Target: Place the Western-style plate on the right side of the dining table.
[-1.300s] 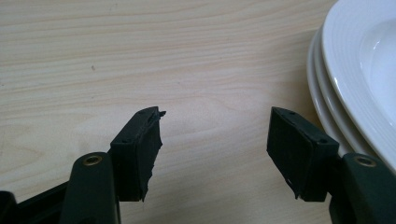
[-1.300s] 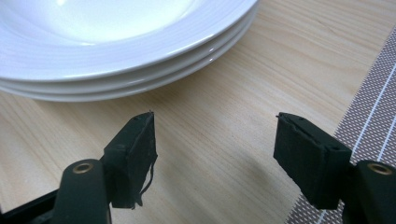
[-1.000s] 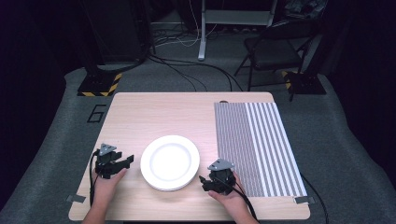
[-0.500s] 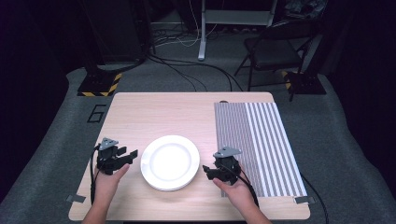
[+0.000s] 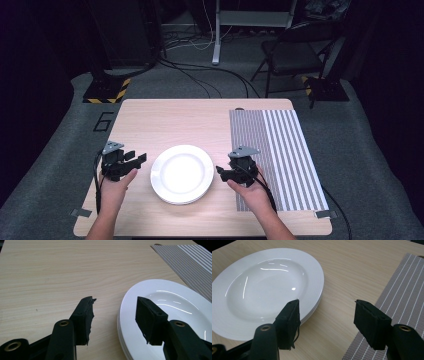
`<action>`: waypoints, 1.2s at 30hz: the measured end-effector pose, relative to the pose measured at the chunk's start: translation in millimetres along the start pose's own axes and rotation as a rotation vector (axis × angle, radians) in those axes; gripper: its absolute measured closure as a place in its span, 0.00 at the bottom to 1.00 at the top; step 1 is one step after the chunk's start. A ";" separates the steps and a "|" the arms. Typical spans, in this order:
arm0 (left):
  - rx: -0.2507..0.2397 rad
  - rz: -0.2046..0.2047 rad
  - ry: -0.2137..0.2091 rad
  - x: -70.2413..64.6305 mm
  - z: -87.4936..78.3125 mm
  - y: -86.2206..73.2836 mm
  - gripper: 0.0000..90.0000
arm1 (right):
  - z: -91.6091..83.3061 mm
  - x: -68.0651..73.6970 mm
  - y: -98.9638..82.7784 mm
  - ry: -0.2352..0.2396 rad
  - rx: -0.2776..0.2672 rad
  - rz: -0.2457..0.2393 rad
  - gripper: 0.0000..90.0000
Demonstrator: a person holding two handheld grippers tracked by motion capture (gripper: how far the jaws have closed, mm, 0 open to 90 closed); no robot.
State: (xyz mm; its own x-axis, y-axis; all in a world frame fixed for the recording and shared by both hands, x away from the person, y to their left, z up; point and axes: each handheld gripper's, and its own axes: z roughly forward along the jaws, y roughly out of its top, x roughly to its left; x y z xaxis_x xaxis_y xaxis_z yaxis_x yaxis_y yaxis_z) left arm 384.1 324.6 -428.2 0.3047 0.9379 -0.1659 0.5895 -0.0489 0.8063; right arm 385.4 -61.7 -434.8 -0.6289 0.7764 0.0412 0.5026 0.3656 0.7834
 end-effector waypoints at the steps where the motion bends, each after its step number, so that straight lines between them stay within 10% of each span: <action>1: 0.004 -0.004 0.001 -1.6 1.1 1.8 0.54 | 0.3 -0.3 1.0 -0.003 -0.001 0.005 0.41; 22: 0.003 0.042 -0.037 -14.5 12.7 -14.8 0.63 | 12.4 -0.3 2.6 -0.019 -0.025 0.027 0.48; 36: 0.006 -0.036 -0.042 3.0 9.6 -27.1 0.71 | 22.4 6.2 -13.9 0.007 -0.021 0.038 0.53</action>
State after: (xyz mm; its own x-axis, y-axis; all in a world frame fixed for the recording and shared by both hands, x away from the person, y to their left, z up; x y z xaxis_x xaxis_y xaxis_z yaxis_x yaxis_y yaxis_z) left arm 376.1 325.5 -456.0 0.3145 0.9237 -0.2187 0.6049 -0.0175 0.7961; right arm 387.8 -50.5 -459.3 -0.6139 0.7858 0.0756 0.5140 0.3251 0.7938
